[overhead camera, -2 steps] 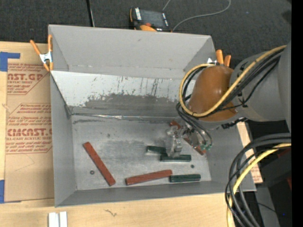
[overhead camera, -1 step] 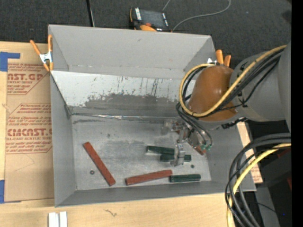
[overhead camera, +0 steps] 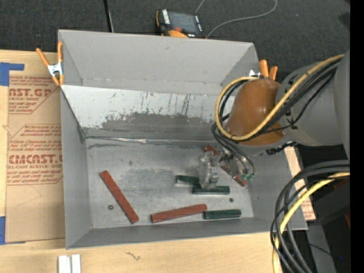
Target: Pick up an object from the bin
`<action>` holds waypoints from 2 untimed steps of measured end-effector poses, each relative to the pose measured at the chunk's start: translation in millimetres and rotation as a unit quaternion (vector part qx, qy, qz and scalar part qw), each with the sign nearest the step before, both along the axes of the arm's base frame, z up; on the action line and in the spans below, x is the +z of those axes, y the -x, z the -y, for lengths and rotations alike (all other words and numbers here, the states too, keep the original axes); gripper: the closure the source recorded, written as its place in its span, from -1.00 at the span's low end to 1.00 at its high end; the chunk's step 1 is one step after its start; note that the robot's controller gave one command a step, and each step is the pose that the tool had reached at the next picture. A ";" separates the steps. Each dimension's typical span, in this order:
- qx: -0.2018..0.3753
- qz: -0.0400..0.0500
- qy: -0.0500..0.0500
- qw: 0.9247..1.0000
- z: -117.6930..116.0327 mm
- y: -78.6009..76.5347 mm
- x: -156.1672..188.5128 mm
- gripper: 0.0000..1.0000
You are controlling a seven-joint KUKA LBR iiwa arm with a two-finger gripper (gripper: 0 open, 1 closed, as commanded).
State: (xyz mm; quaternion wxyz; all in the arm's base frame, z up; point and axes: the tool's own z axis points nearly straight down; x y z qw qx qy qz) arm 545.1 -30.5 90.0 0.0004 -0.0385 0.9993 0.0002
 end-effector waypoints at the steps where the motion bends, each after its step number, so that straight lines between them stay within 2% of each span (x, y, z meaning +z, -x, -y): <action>1: 0.086 0.001 0.001 0.996 26.6 17.7 34.7 1.00; 2: 0.086 0.000 0.000 0.996 25.7 17.9 33.9 -1.00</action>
Offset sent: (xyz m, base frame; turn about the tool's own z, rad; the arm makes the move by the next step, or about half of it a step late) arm -0.0182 -0.0263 0.0343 -0.1726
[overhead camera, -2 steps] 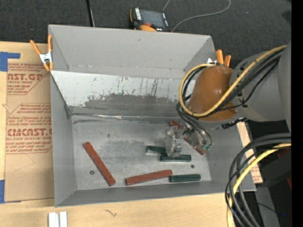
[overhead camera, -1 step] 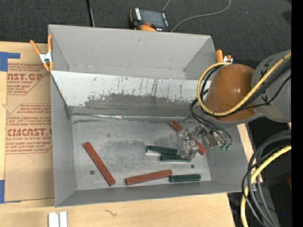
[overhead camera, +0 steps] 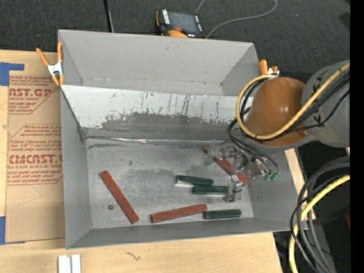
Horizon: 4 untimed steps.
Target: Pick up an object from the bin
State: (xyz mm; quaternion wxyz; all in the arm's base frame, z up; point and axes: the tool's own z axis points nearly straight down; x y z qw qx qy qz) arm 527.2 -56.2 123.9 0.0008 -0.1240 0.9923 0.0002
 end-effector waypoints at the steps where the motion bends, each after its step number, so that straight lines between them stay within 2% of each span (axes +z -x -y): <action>1: 0.000 0.000 0.000 1.000 -0.1 0.0 0.0 1.00; 2: 0.000 0.000 0.000 1.000 -0.1 0.0 0.0 -1.00; 3: 0.032 0.002 -0.001 0.999 -18.7 36.8 -54.8 -1.00; 4: 0.032 0.002 0.000 1.000 -18.1 34.6 -49.1 1.00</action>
Offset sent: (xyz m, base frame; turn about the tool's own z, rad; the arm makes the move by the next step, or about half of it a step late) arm 0.0000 0.0000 0.0000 0.0000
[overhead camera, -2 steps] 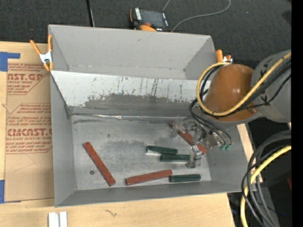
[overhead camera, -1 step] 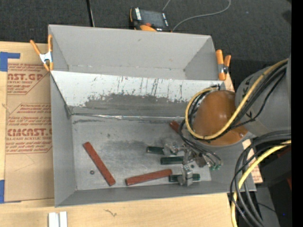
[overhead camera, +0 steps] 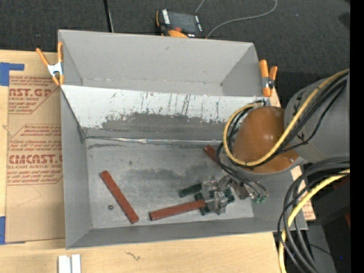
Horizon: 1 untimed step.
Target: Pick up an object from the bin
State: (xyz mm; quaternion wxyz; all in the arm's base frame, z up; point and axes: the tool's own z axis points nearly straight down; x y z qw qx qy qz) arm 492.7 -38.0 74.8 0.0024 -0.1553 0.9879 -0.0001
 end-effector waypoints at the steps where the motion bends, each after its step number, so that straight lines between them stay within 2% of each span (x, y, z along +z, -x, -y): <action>1: 0.000 0.000 0.000 1.000 -0.1 1.4 -4.2 -1.00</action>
Offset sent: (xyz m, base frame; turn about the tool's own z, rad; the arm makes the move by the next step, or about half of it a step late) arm 0.0000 0.0000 0.0000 0.0000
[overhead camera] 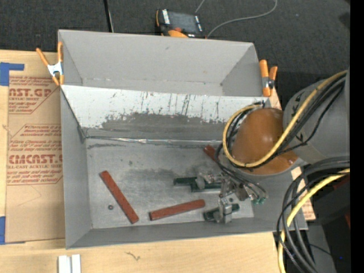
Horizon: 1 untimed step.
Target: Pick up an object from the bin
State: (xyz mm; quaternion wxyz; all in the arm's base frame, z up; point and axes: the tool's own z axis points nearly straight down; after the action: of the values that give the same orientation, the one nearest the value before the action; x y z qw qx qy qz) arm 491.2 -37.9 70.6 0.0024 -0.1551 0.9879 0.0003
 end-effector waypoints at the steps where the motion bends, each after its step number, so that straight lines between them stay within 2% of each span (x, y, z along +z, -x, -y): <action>1: 0.000 -0.002 0.001 1.000 0.6 -0.3 3.8 1.00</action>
Offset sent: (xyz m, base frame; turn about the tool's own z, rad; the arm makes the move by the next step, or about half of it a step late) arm 0.0000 0.0000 0.0000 0.0000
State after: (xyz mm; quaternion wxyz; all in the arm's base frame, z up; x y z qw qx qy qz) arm 491.5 -38.5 74.5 -0.0001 -0.1553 0.9879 -0.0001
